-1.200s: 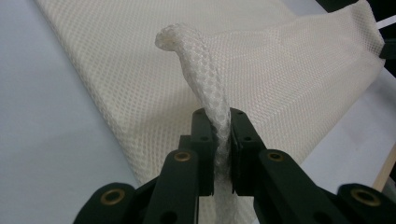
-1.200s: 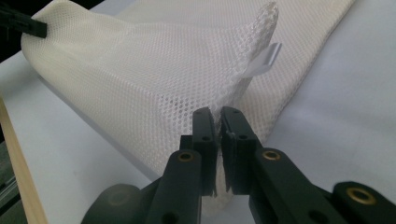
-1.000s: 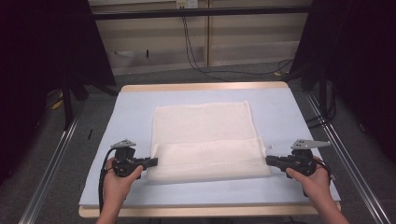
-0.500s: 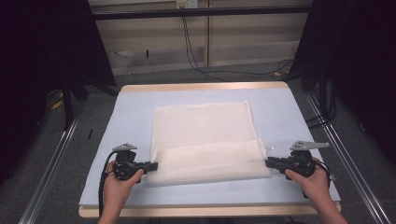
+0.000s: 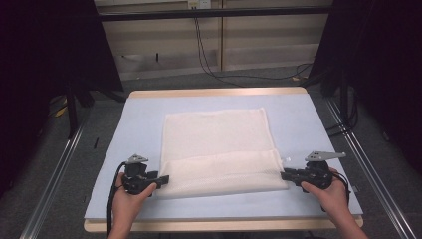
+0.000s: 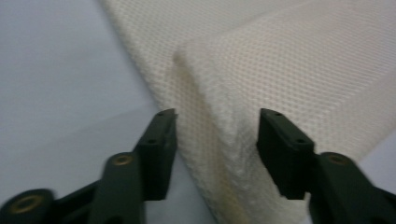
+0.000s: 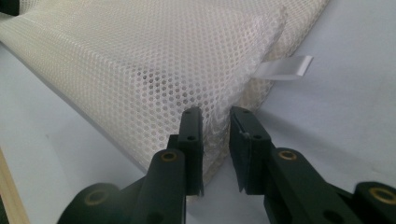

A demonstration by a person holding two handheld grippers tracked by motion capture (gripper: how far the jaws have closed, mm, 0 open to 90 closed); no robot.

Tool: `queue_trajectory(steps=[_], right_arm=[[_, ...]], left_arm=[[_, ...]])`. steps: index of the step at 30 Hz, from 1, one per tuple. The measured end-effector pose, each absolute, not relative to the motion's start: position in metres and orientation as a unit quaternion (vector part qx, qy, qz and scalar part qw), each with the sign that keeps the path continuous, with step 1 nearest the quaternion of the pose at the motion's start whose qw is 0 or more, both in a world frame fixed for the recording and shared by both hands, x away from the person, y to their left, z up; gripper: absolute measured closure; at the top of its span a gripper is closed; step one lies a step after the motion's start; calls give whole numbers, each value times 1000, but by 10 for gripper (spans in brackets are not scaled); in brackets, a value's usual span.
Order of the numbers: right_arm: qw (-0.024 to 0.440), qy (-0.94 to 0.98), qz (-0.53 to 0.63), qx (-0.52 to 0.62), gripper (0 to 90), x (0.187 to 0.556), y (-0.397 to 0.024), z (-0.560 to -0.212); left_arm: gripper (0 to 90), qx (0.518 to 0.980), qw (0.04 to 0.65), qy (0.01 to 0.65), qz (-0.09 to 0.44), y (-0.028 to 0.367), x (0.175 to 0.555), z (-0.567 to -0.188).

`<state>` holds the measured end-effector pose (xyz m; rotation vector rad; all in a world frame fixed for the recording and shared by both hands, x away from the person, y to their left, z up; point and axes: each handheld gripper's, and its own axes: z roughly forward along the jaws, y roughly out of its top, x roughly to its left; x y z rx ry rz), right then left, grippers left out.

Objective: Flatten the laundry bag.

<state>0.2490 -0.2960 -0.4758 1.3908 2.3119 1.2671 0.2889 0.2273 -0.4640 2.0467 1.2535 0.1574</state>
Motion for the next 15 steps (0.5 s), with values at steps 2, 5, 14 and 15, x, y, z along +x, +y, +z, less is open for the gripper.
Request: queue_trajectory(steps=[2, 5, 14, 15], right_arm=[[84, 775, 422, 464, 742, 249, -295, -476], [92, 780, 416, 459, 739, 249, -293, -476], [94, 781, 412, 460, 737, 249, -291, -478], [90, 781, 409, 463, 752, 249, -291, -477]], left_arm=[[396, 788, 359, 497, 60, 227, 289, -467], [368, 782, 359, 507, 54, 226, 288, -470], [645, 786, 360, 503, 10, 223, 289, -470], [686, 788, 360, 499, 11, 222, 289, -470]])
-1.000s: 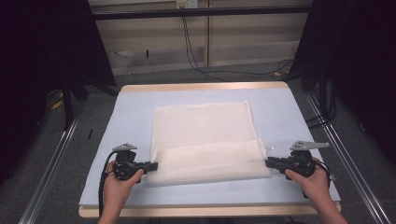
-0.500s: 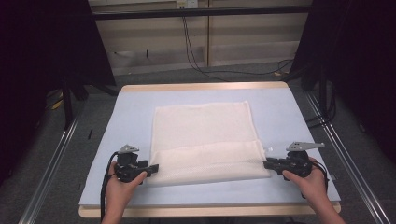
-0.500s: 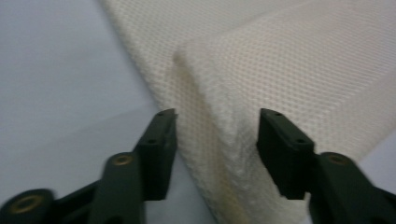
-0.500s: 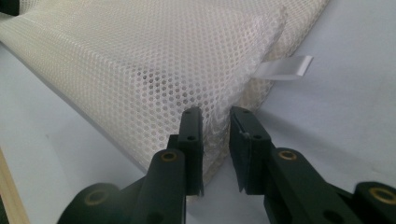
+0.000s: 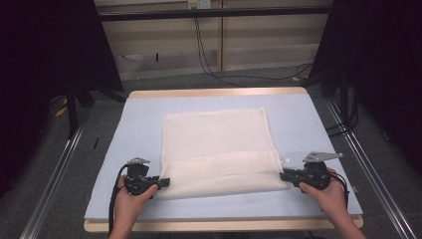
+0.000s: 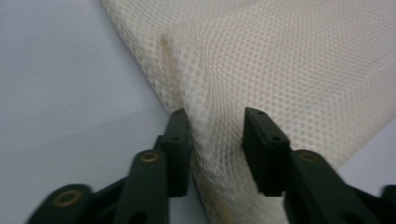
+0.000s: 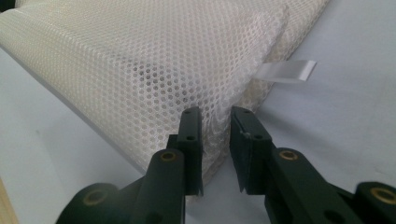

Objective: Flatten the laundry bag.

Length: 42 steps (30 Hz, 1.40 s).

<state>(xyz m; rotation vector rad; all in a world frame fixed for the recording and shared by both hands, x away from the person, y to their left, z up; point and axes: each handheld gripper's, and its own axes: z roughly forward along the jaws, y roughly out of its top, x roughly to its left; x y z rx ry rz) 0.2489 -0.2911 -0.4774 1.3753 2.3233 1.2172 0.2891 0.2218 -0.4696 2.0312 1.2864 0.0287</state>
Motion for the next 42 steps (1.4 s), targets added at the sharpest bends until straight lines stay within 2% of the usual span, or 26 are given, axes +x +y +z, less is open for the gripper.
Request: queue_trajectory(steps=[3, 6, 24, 26, 29, 32, 37, 42], right_arm=[[81, 783, 409, 462, 831, 251, -290, -477], [83, 786, 406, 460, 844, 257, -290, -476], [162, 774, 383, 478, 847, 314, -282, -478], [162, 771, 385, 480, 846, 317, -284, -477], [162, 770, 391, 477, 845, 313, -286, -474], [159, 764, 405, 476, 844, 307, -291, -471], [161, 757, 420, 474, 844, 297, -294, -467], [152, 750, 439, 471, 843, 286, -299, -466]], left_arm=[[800, 789, 365, 493, 20, 217, 291, -466], [819, 786, 369, 496, 24, 215, 297, -466], [816, 754, 398, 521, 55, 200, 363, -474], [795, 757, 396, 517, 56, 200, 364, -472], [716, 748, 413, 516, 58, 202, 362, -466], [691, 749, 415, 513, 61, 204, 362, -462], [714, 737, 443, 507, 60, 204, 360, -453], [805, 743, 456, 489, 41, 210, 350, -445]])
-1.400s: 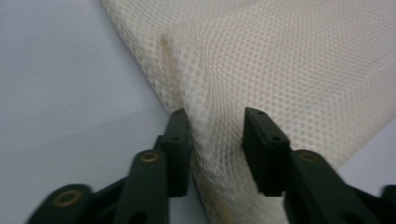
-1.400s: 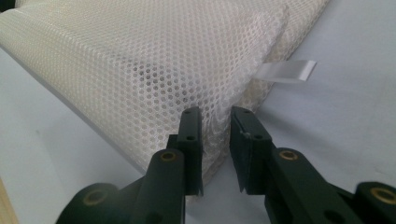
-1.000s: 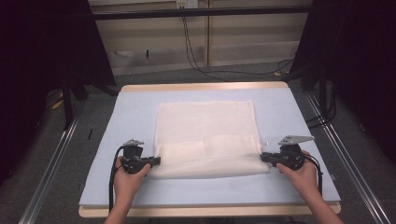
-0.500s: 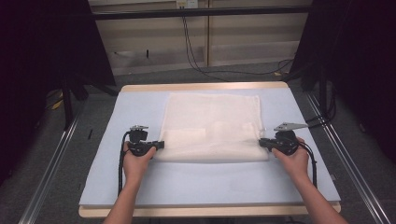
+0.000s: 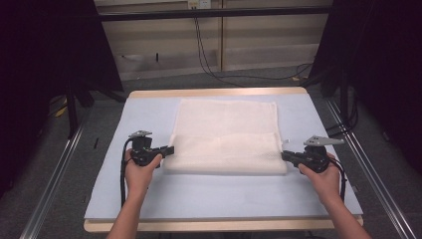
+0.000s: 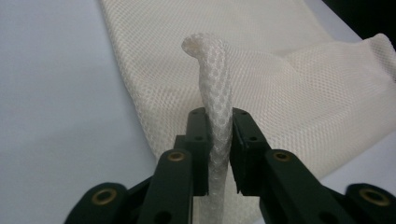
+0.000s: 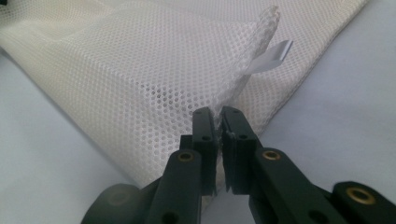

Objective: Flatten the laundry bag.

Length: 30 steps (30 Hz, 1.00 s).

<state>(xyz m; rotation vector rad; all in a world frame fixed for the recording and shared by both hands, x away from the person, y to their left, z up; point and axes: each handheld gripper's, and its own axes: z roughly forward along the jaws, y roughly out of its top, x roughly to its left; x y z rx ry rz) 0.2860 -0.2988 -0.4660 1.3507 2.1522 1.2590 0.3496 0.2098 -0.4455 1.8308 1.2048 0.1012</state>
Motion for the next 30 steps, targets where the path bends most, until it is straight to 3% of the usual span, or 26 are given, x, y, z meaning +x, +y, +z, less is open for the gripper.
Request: queue_trajectory(steps=[25, 30], right_arm=[[110, 763, 457, 443, 837, 224, -309, -476], [102, 742, 479, 457, 776, 223, -315, -476]], left_arm=[[829, 758, 458, 464, -1, 226, 307, -454], [830, 762, 452, 463, 1, 226, 305, -455]])
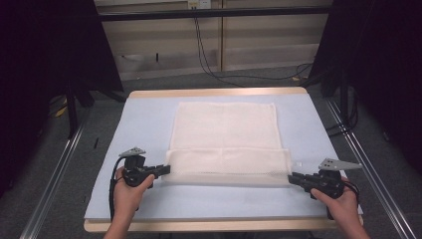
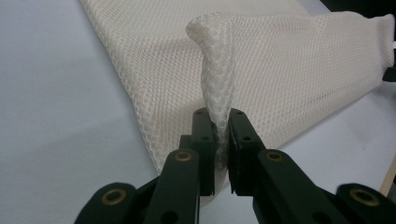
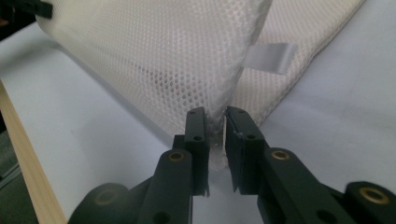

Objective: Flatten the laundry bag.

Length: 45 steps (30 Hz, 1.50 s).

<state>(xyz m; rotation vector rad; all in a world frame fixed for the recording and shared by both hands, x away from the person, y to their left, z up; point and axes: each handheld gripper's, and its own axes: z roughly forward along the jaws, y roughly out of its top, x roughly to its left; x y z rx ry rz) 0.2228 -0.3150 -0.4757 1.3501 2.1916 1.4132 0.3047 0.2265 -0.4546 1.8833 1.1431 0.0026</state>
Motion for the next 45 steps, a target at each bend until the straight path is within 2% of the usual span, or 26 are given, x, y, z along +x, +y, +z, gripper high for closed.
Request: queue_trajectory(steps=[4, 9, 13, 17, 26, 30, 39, 45], right_arm=[[123, 722, 489, 473, 744, 226, -326, -465], [151, 720, 464, 494, 791, 238, -334, -464], [138, 721, 472, 488, 788, 252, -329, -469], [125, 741, 478, 455, 784, 251, -314, -472], [101, 757, 477, 435, 783, 240, -318, -478], [99, 760, 470, 437, 785, 240, -317, -479], [100, 775, 448, 435, 802, 239, -316, -481], [100, 793, 427, 422, 799, 240, -309, -485]], left_arm=[[831, 765, 448, 463, 1, 226, 307, -456], [831, 764, 450, 461, -1, 226, 307, -456], [831, 765, 452, 459, 0, 227, 305, -455], [817, 765, 456, 454, 1, 227, 303, -453], [704, 761, 463, 453, -18, 235, 302, -447], [689, 759, 462, 458, -17, 243, 302, -443], [728, 752, 448, 483, -16, 262, 307, -442], [720, 748, 437, 499, -9, 267, 309, -445]])
